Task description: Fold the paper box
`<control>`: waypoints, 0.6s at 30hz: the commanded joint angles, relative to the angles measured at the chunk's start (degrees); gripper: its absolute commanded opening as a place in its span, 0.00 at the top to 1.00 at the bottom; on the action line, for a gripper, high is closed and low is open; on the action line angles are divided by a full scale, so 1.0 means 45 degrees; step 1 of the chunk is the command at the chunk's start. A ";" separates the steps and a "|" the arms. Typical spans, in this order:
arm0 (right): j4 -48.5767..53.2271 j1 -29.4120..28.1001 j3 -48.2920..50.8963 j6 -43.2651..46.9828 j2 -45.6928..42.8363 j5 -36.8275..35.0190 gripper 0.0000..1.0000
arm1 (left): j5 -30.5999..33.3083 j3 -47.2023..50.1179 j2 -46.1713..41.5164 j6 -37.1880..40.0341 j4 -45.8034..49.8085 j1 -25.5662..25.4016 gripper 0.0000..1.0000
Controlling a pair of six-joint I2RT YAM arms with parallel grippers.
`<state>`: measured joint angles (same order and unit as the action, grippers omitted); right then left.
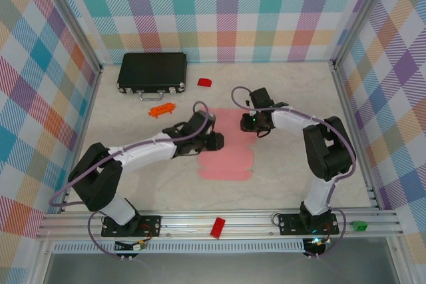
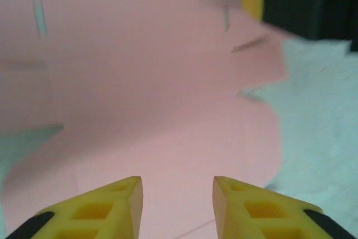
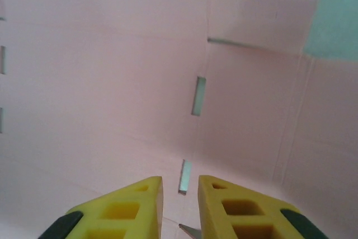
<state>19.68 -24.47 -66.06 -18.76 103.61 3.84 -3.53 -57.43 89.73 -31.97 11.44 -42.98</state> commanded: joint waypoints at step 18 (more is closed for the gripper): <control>-0.1310 -0.0246 -0.0124 -0.0930 0.1260 0.2666 0.92 | -0.0536 -0.6987 0.6030 0.3453 0.1817 0.4097 0.45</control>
<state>14.44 -25.17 -67.18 -22.09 108.03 14.39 -5.08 -85.32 115.07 -18.31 17.76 -25.82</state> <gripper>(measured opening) 0.081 0.551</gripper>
